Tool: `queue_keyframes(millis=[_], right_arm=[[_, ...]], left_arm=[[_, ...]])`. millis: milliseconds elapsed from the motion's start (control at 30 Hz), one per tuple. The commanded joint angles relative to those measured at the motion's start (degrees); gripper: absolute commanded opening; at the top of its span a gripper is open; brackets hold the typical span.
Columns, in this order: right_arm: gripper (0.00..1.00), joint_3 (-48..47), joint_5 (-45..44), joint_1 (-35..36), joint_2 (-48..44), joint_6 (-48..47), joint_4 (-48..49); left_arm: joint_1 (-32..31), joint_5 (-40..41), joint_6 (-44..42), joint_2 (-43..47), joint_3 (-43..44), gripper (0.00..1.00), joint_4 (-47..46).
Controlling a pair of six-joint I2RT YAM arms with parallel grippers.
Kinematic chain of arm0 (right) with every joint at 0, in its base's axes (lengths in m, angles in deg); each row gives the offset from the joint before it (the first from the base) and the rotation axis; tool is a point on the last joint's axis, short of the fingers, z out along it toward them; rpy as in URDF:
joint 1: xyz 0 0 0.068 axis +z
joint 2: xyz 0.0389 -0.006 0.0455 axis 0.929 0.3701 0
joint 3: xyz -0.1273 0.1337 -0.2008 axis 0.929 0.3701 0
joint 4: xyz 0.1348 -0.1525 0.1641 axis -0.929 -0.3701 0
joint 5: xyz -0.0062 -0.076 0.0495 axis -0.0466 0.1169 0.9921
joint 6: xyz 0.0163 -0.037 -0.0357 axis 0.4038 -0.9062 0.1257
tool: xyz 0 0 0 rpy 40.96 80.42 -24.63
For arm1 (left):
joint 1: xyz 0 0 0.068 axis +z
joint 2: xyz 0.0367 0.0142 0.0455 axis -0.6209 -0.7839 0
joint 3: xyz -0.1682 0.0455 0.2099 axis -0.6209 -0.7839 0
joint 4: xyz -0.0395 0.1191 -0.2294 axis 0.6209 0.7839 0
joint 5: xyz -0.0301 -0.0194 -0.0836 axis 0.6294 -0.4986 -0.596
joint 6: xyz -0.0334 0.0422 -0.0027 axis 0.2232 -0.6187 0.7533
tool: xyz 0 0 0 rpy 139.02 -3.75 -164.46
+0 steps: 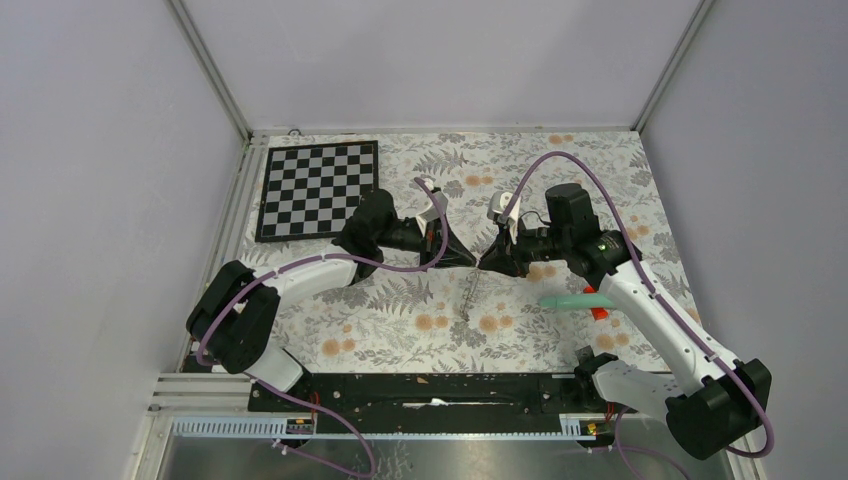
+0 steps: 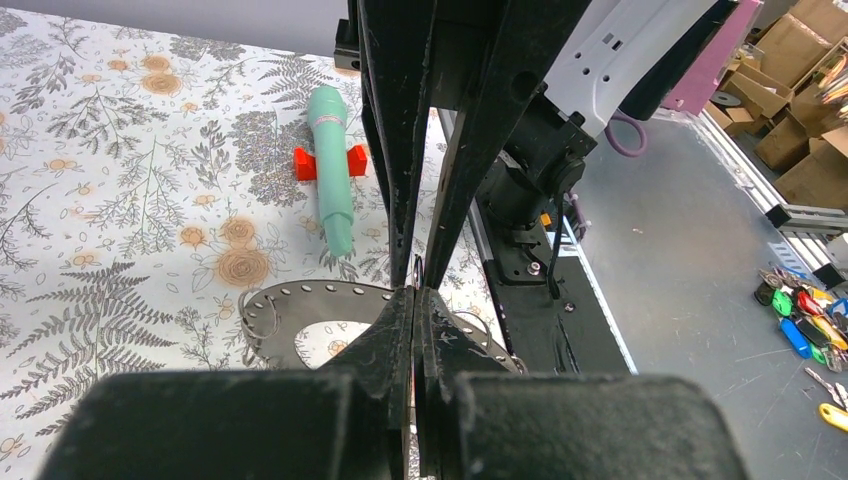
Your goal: Put the keys on the keyring
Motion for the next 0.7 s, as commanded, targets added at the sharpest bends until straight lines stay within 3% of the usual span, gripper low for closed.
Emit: queue_keyframes(millis=[0, 367, 500, 600, 667], right_arm=[[0.2, 0.0, 1.4, -0.1, 0.0, -0.1, 1.2], [0.18, 0.0, 1.9, -0.1, 0.2, 0.5, 2.0], [0.11, -0.1, 2.1, -0.1, 0.2, 0.7, 2.2], [0.01, -0.3, 2.5, -0.1, 0.1, 0.5, 2.1], [0.0, -0.3, 2.7, -0.1, -0.1, 0.1, 1.9]], left_arm=[[0.3, -0.6, 1.3, 1.5, 0.3, 0.0, -5.9], [0.3, -0.6, 1.7, 1.3, 0.0, 0.0, -6.4], [0.3, -0.6, 1.7, 1.2, 0.0, 0.0, -6.4], [0.3, -0.6, 1.6, 1.2, -0.1, 0.0, -6.3], [0.3, -0.6, 1.3, 1.1, -0.1, 0.0, -5.9]])
